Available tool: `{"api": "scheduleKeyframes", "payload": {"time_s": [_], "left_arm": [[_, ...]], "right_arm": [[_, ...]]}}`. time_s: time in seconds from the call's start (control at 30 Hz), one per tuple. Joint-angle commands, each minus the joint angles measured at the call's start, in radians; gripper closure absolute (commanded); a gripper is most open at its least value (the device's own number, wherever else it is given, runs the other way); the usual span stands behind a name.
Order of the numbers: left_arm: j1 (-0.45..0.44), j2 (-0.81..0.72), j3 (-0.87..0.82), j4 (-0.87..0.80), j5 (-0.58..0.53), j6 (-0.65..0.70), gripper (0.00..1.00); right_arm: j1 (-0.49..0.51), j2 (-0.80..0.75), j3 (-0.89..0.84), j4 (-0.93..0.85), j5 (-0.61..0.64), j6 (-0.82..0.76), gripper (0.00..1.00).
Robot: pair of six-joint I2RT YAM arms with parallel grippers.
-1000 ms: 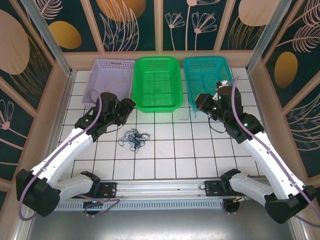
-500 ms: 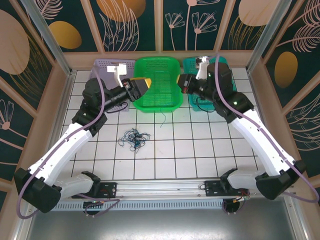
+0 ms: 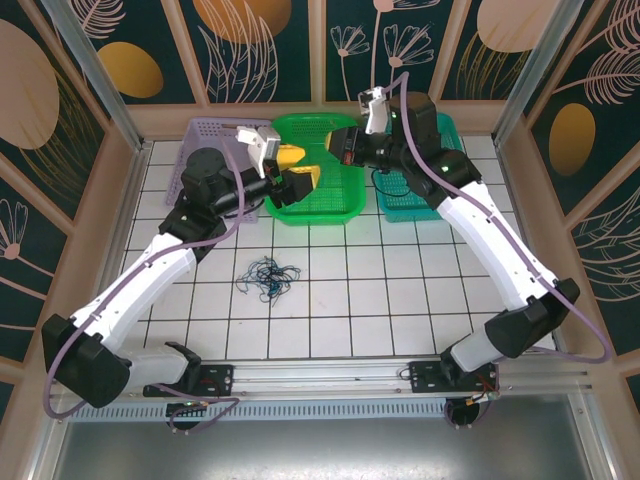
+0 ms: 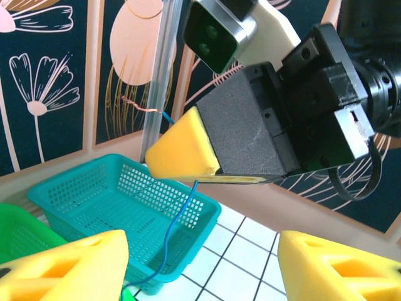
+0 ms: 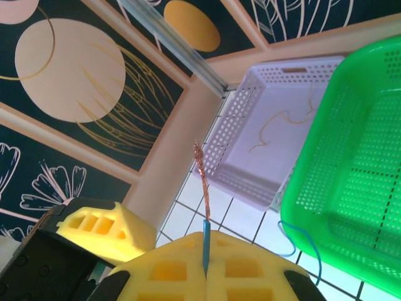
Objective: Untangle the cables
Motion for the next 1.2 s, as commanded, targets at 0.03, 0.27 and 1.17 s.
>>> {"api": "scheduleKeyframes", "payload": {"time_s": [0.03,0.27,1.17], "left_arm": [[-0.006,0.018,0.044,0.003,-0.022,0.101,0.32],[-0.029,0.059,0.072,-0.031,0.004,0.135,0.38],[-0.015,0.260,0.352,-0.216,-0.053,0.001,1.00]], "right_arm": [[-0.001,0.019,0.053,-0.009,-0.075,0.027,1.00],[0.001,0.022,0.044,0.024,-0.117,0.056,1.00],[-0.018,-0.096,-0.006,0.062,0.138,0.077,0.46]]}}
